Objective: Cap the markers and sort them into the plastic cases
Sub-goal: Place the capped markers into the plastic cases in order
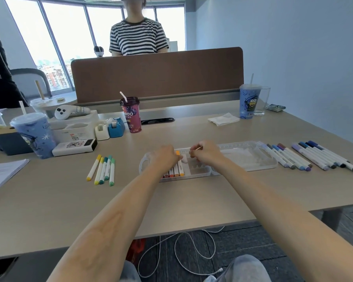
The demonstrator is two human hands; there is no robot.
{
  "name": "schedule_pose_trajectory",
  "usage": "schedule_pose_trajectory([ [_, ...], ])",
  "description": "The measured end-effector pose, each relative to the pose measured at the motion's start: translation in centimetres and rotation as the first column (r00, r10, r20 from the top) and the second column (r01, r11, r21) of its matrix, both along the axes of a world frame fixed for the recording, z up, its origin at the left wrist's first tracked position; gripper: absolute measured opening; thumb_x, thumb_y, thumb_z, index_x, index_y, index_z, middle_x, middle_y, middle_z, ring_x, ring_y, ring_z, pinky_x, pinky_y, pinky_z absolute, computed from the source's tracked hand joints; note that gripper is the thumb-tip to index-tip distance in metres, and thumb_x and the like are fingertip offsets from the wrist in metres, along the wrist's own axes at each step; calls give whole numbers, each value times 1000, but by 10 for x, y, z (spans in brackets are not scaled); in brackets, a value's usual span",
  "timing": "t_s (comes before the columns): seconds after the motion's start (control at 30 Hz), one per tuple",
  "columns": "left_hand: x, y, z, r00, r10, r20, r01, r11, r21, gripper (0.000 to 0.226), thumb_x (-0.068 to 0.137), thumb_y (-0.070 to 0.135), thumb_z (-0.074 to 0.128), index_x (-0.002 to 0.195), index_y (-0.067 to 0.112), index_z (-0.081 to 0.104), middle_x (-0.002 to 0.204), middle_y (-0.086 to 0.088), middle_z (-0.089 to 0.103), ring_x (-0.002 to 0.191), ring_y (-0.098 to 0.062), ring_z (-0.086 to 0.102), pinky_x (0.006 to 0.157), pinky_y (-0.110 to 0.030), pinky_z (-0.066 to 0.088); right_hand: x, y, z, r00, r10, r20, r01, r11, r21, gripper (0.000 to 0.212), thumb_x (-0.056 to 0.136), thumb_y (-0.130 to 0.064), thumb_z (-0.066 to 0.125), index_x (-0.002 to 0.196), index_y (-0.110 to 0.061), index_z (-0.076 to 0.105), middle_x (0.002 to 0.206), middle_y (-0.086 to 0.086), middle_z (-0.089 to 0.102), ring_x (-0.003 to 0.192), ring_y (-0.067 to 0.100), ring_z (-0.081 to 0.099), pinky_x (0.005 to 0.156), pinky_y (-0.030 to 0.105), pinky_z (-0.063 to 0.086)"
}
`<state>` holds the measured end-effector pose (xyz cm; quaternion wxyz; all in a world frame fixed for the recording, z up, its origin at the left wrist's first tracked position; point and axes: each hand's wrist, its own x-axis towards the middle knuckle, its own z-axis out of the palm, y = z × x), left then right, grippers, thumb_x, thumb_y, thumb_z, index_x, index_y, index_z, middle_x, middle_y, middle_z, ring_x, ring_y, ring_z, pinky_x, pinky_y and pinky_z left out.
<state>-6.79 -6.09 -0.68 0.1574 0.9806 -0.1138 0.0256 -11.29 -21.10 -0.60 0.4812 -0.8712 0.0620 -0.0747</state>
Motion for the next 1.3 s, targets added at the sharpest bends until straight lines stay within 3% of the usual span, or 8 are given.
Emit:
schedule_pose_trajectory([
  [0.17, -9, 26, -4, 996, 16, 86, -6, 993, -117, 29, 94, 43, 47, 87, 16, 55, 84, -3, 62, 80, -24, 60, 77, -38, 52, 3, 21, 10, 1000, 29, 13, -28, 997, -66, 5, 88, -17, 64, 84, -20, 62, 83, 1, 66, 70, 18, 62, 66, 36, 55],
  [0.3, -13, 67, 3, 993, 57, 101, -36, 979, -201, 15, 95, 34, 51, 91, 20, 56, 82, 0, 61, 76, -15, 59, 68, -30, 50, 8, 55, 15, 995, 85, 46, -81, 994, -79, 2, 91, -17, 60, 92, -18, 61, 84, -3, 60, 79, 14, 59, 67, 31, 54],
  [0.5, -20, 144, 11, 980, 195, 49, -175, 946, -273, 15, 90, 28, 52, 82, 17, 58, 77, 0, 60, 77, -20, 58, 64, -31, 47, 17, 122, 12, 972, 193, 136, -168, 970, -176, 14, 89, -18, 61, 101, -12, 66, 93, 2, 64, 91, 19, 60, 75, 26, 44],
  [0.63, -20, 198, 13, 945, 322, 67, -299, 926, -232, 13, 91, 30, 47, 89, 21, 57, 79, 4, 60, 78, -19, 57, 62, -29, 42, 22, 160, 10, 955, 263, 137, -240, 957, -163, 13, 90, -15, 60, 102, -12, 65, 96, 1, 63, 87, 13, 56, 65, 19, 40],
  [0.77, -8, 237, 9, 904, 424, 56, -411, 898, -157, 13, 90, 29, 46, 95, 23, 57, 90, 1, 62, 84, -20, 58, 70, -31, 48, 27, 188, 4, 951, 290, 106, -279, 954, -111, 10, 91, -16, 60, 102, -17, 62, 104, 2, 64, 94, 15, 58, 77, 24, 44],
  [1.0, 13, 242, 4, 908, 409, -89, -414, 909, -42, 25, 86, 44, 60, 93, 21, 59, 88, 1, 62, 80, -17, 58, 65, -29, 46, 39, 214, 5, 922, 375, 96, -348, 912, -220, 13, 94, -17, 59, 106, -15, 64, 103, -1, 61, 95, 13, 57, 80, 23, 43],
  [1.13, 21, 240, 0, 909, 413, -59, -413, 911, 12, 27, 84, 44, 62, 89, 18, 56, 90, -3, 63, 83, -20, 59, 69, -31, 50, 42, 223, 3, 918, 384, 102, -351, 904, -245, 18, 95, -20, 58, 111, -14, 64, 107, -1, 63, 94, 9, 54, 78, 21, 40],
  [1.3, 16, 248, 7, 895, 443, -53, -445, 894, -42, 34, 81, 47, 65, 76, 15, 54, 74, -1, 57, 70, -18, 55, 57, -27, 42, 43, 240, -2, 918, 385, 92, -339, 885, -319, 19, 94, -23, 59, 109, -14, 65, 106, 1, 65, 95, 13, 58, 79, 26, 45],
])
